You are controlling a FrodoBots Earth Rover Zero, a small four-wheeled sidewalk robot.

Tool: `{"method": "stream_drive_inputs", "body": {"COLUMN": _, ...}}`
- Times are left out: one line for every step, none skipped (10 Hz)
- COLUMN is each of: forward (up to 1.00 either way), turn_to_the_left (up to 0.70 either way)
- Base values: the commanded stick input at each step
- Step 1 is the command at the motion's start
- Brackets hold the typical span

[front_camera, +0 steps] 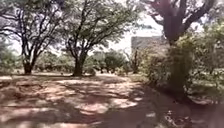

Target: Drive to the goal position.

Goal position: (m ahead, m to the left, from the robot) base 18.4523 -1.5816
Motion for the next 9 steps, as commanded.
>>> {"method": "stream_drive_inputs", "body": {"forward": 0.70, "turn_to_the_left": 0.00}}
{"method": "stream_drive_inputs", "body": {"forward": 0.70, "turn_to_the_left": 0.00}}
{"method": "stream_drive_inputs", "body": {"forward": 0.70, "turn_to_the_left": 0.00}}
{"method": "stream_drive_inputs", "body": {"forward": 0.70, "turn_to_the_left": 0.00}}
{"method": "stream_drive_inputs", "body": {"forward": 0.70, "turn_to_the_left": 0.00}}
{"method": "stream_drive_inputs", "body": {"forward": 0.70, "turn_to_the_left": 0.00}}
{"method": "stream_drive_inputs", "body": {"forward": 0.70, "turn_to_the_left": 0.00}}
{"method": "stream_drive_inputs", "body": {"forward": 0.70, "turn_to_the_left": 0.00}}
{"method": "stream_drive_inputs", "body": {"forward": 0.70, "turn_to_the_left": 0.00}}
